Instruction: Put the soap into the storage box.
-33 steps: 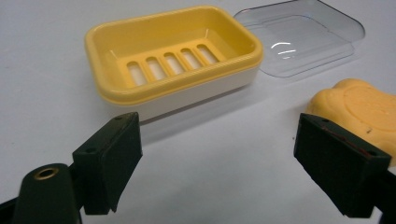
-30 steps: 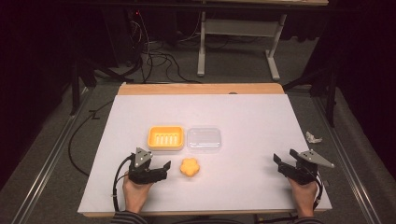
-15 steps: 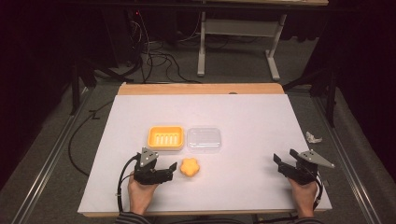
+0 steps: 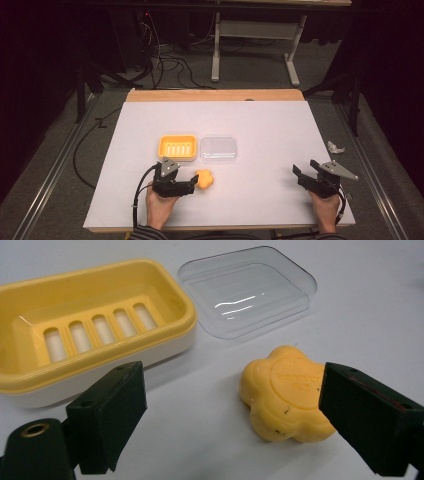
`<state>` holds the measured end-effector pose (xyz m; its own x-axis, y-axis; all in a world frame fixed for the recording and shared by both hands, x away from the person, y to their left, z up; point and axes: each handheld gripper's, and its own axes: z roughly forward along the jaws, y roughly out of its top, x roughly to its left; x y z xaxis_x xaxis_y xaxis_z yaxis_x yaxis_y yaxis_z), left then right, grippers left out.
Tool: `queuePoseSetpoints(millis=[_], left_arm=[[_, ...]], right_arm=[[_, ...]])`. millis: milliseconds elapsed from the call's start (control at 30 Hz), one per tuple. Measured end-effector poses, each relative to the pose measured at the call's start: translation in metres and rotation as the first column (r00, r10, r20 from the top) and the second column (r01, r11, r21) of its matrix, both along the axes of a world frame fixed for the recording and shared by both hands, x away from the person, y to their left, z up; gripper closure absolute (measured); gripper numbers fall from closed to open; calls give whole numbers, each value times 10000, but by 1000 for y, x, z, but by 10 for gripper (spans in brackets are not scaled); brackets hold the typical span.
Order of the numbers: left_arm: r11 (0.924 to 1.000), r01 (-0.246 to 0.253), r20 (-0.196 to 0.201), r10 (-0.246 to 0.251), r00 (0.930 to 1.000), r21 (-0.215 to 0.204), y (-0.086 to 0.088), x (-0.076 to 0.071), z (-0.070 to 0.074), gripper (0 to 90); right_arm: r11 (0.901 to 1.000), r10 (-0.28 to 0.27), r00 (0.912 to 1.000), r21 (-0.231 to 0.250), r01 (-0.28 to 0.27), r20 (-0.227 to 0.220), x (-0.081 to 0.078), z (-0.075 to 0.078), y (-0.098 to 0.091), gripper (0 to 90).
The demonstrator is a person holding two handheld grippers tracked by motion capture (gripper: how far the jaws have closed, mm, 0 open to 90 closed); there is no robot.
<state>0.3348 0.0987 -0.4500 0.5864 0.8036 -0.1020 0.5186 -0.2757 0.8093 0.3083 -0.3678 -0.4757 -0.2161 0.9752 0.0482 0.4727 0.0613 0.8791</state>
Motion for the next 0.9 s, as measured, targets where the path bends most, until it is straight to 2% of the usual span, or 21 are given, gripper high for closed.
queuePoseSetpoints(millis=[133, 233, 300, 467, 567, 633, 800, 900], left_arm=[[9998, 170, -112, -169, 9998, 113, -7, 1, 1, 107], [9994, 352, -184, -351, 9992, 31, -11, -1, 2, 128], [9980, 588, -168, -584, 9982, 228, -19, -5, 1, 131], [9967, 760, -206, -754, 9969, 290, -25, -4, 2, 127], [9952, 771, -157, -763, 9970, 598, -31, -4, 3, 115], [9947, 824, -173, -815, 9965, 617, -35, -5, 2, 90], [9893, 1043, -419, -1005, 9941, 1017, -44, -3, 0, 63], [9882, 1069, -581, -1010, 9932, 1101, -48, 0, -2, 60]], right_arm=[[10000, -27, 10000, 81, 27, 6, 0, 0, -1, 268], [10000, 5, 10000, 18, -5, 18, 0, 0, 0, 268], [10000, 16, 10000, -10, -16, 18, 0, 0, 0, 270], [10000, 5, 10000, -11, -5, 43, -1, 0, 0, 271], [10000, 10, 9999, -3, -10, 127, -1, 0, 0, 271], [10000, 20, 9999, -32, -20, 100, -1, 0, 0, 271], [10000, 30, 9999, -10, -30, 151, -2, 0, 0, 271], [10000, 53, 9999, 2, -53, 154, -2, 0, 0, 271]])
